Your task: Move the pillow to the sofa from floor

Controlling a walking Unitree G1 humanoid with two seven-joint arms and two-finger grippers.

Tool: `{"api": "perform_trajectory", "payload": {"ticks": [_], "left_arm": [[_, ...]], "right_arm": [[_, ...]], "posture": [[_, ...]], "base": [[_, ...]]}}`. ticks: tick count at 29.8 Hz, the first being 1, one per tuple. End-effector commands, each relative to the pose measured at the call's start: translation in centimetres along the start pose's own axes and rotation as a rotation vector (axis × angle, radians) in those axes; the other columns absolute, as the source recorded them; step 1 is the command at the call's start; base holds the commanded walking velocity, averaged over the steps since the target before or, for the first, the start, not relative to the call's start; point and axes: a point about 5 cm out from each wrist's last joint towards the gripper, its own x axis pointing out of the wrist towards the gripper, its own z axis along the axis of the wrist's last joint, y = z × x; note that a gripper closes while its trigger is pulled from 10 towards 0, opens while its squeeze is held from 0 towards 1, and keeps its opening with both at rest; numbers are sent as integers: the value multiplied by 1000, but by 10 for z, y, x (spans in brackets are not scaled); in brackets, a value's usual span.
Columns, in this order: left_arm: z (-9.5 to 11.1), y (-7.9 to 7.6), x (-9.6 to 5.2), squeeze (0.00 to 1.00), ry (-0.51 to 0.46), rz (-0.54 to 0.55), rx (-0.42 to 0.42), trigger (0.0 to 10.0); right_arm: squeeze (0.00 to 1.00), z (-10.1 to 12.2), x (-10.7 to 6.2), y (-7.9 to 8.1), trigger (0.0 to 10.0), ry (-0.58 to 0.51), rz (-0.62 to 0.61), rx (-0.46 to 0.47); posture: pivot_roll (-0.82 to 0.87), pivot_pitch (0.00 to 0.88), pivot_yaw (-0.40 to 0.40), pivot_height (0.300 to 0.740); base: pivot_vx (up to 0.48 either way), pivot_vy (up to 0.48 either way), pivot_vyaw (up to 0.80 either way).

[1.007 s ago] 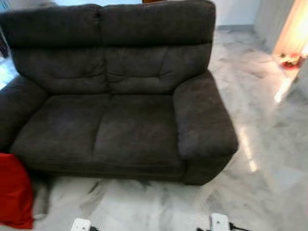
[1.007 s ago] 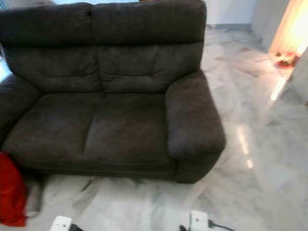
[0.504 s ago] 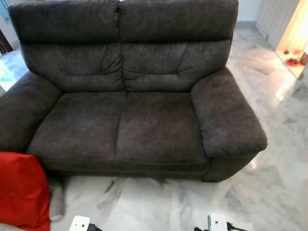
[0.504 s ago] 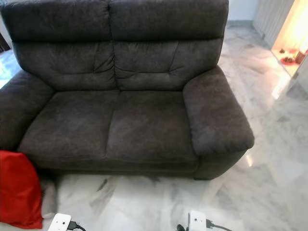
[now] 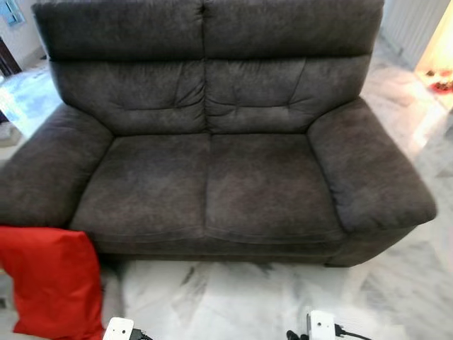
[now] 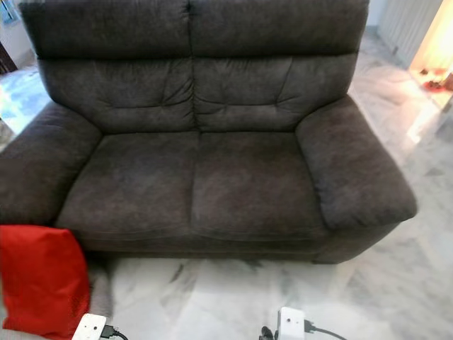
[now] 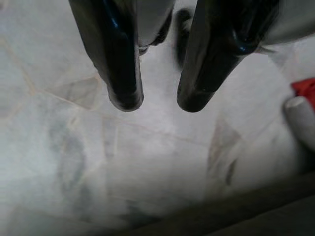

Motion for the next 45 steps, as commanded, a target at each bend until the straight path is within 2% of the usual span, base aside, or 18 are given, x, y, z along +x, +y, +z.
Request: {"api": "perform_trajectory", "payload": {"ticks": [1, 21, 27, 45], "left_arm": [[-4, 7, -1, 0, 17, 16, 1, 10000], [-4, 6, -1, 0, 17, 13, 2, 10000], [-5, 7, -1, 0, 20, 23, 17, 10000], [-3, 8, -1, 0, 13, 22, 23, 10000]], "right_arm": [[0, -4, 0, 6, 10000, 9, 12, 15], [0, -5, 0, 7, 10000, 16, 19, 12], [0, -3, 0, 8, 10000, 4, 30, -18], [0, -2, 1, 12, 10000, 0, 46, -31]], "posture": [[64, 140, 56, 740], [66, 143, 57, 740], [66, 144, 56, 740], [66, 145, 57, 740]], "base": [[0, 442, 0], [0, 440, 0], [0, 0, 0], [0, 0, 788]]}}
